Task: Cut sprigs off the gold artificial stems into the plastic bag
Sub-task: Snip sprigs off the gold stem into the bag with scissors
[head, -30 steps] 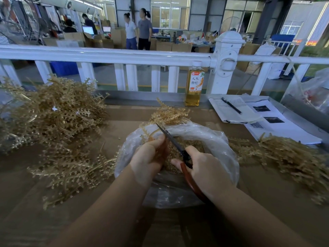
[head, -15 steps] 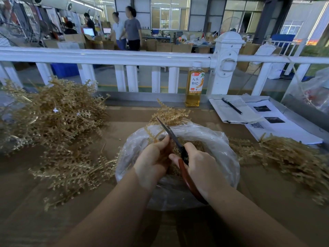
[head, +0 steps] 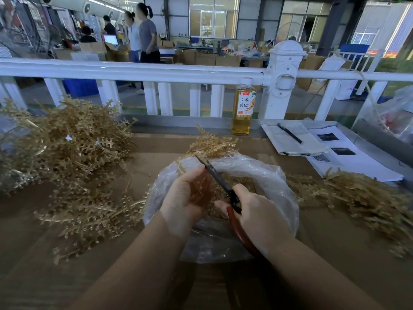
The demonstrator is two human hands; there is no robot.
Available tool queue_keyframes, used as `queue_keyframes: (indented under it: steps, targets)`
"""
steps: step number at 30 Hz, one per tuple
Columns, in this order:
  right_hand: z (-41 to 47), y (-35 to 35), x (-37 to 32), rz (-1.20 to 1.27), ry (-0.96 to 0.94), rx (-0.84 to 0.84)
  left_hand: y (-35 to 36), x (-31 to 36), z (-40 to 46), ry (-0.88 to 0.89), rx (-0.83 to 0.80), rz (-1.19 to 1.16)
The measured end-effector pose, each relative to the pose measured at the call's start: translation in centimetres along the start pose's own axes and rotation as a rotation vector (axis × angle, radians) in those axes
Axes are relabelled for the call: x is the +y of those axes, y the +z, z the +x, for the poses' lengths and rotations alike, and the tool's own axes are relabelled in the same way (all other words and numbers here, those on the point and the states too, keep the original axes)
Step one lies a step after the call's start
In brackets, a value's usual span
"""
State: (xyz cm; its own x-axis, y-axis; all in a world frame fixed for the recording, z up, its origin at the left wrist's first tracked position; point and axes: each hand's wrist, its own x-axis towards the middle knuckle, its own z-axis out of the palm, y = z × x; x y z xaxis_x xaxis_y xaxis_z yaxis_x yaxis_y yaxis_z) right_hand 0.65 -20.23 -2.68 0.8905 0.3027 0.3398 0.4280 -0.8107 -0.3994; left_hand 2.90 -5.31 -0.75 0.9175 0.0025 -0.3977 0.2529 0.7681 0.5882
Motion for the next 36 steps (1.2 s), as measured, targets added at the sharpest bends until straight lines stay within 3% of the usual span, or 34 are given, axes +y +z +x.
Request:
queue_keyframes:
  steps: [7, 29, 36]
  targets:
    - [0.05, 0.01, -0.18, 0.004, -0.007, -0.038, -0.10, 0.00, -0.06, -0.013, 0.019, -0.070]
    - [0.49, 0.12, -0.50, -0.065, -0.014, -0.048, 0.14, 0.21, 0.05, -0.095, 0.066, 0.033]
    - [0.39, -0.23, -0.26, -0.080, -0.016, -0.024, -0.22, -0.29, 0.38, 0.013, 0.048, 0.072]
